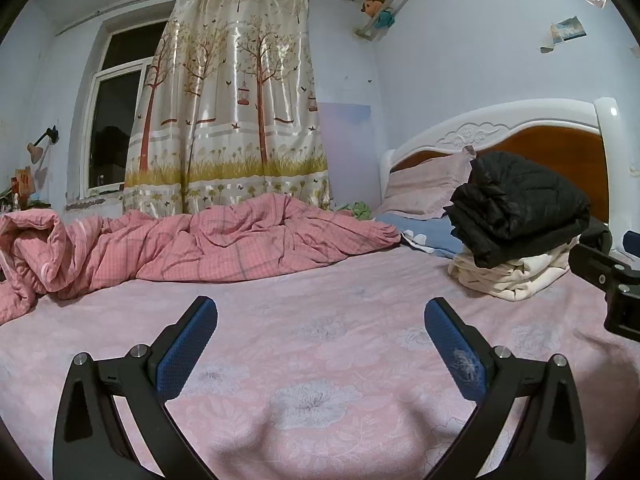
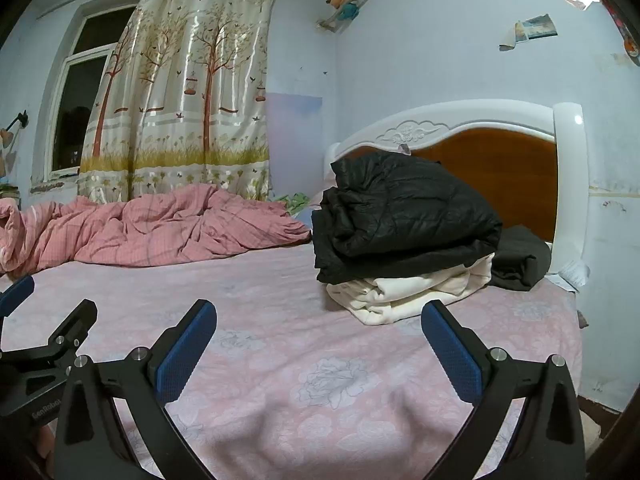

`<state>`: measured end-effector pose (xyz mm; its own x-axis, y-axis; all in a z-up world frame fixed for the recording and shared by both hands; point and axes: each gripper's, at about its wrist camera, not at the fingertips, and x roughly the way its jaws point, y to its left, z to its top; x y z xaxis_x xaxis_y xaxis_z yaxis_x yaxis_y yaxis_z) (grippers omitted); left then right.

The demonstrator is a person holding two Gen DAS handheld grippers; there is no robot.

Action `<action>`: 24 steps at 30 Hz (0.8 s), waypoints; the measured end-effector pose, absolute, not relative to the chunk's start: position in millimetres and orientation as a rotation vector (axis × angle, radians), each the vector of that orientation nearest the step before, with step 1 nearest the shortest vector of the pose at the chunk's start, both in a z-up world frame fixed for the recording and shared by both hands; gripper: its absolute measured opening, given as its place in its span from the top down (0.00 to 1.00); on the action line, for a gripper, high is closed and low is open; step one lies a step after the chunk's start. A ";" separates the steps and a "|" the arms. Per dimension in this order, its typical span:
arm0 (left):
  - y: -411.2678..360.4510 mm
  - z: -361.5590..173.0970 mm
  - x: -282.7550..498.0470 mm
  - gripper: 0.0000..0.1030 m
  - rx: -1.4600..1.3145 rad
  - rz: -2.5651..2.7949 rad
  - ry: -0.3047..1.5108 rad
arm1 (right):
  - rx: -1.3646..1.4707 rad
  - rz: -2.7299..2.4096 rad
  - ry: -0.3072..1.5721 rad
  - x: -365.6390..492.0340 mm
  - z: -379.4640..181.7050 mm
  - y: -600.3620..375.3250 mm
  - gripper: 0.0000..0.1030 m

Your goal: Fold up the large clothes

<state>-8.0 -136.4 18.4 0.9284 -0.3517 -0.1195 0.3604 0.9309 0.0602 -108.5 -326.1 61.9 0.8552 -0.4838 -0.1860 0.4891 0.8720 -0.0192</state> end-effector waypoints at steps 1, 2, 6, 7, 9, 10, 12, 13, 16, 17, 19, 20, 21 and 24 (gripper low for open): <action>-137.0 18.1 -7.4 0.00 0.081 -0.363 0.111 | 0.029 -0.512 0.187 -108.3 62.1 -326.1 0.00; -137.3 17.7 -6.9 0.00 0.080 -0.361 0.113 | 0.028 -0.514 0.186 -108.6 62.3 -326.0 0.00; -137.2 17.4 -6.6 0.00 0.081 -0.359 0.114 | 0.027 -0.506 0.189 -108.4 61.9 -326.3 0.00; -137.1 17.4 -6.4 0.00 0.082 -0.359 0.114 | 0.026 -0.504 0.190 -107.8 62.1 -326.1 0.00; -136.8 17.4 -6.6 0.00 0.080 -0.359 0.114 | 0.025 -0.501 0.193 -106.7 62.2 -326.5 0.00; -136.7 17.4 -6.5 0.00 0.078 -0.359 0.114 | 0.025 -0.500 0.194 -106.6 62.2 -326.7 0.00; -136.5 17.6 -6.6 0.00 0.078 -0.360 0.115 | 0.027 -0.502 0.195 -106.5 62.1 -326.7 0.00; -136.6 17.5 -6.5 0.00 0.076 -0.361 0.116 | 0.026 -0.502 0.194 -106.5 62.2 -326.7 0.00; -136.0 17.7 -6.6 0.00 0.079 -0.361 0.115 | 0.027 -0.503 0.196 -105.2 61.9 -327.6 0.00; -136.3 17.5 -6.8 0.00 0.078 -0.360 0.115 | 0.027 -0.505 0.196 -105.1 61.8 -327.4 0.00; -135.8 17.6 -6.6 0.00 0.078 -0.358 0.114 | 0.024 -0.507 0.197 -103.8 61.4 -327.4 0.00; -135.3 17.1 -6.6 0.00 0.076 -0.356 0.113 | 0.021 -0.509 0.198 -103.3 61.0 -326.8 0.00; -134.9 17.1 -6.4 0.00 0.073 -0.355 0.113 | 0.017 -0.510 0.197 -102.6 60.6 -326.6 0.00; -134.6 16.4 -5.6 0.00 0.067 -0.356 0.116 | 0.010 -0.512 0.197 -101.8 60.0 -325.3 0.00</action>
<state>-5.6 -134.6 16.4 0.9310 -0.3432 -0.1246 0.3509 0.9354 0.0449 -101.8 -325.3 60.0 0.8534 -0.4855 -0.1895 0.4875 0.8722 -0.0394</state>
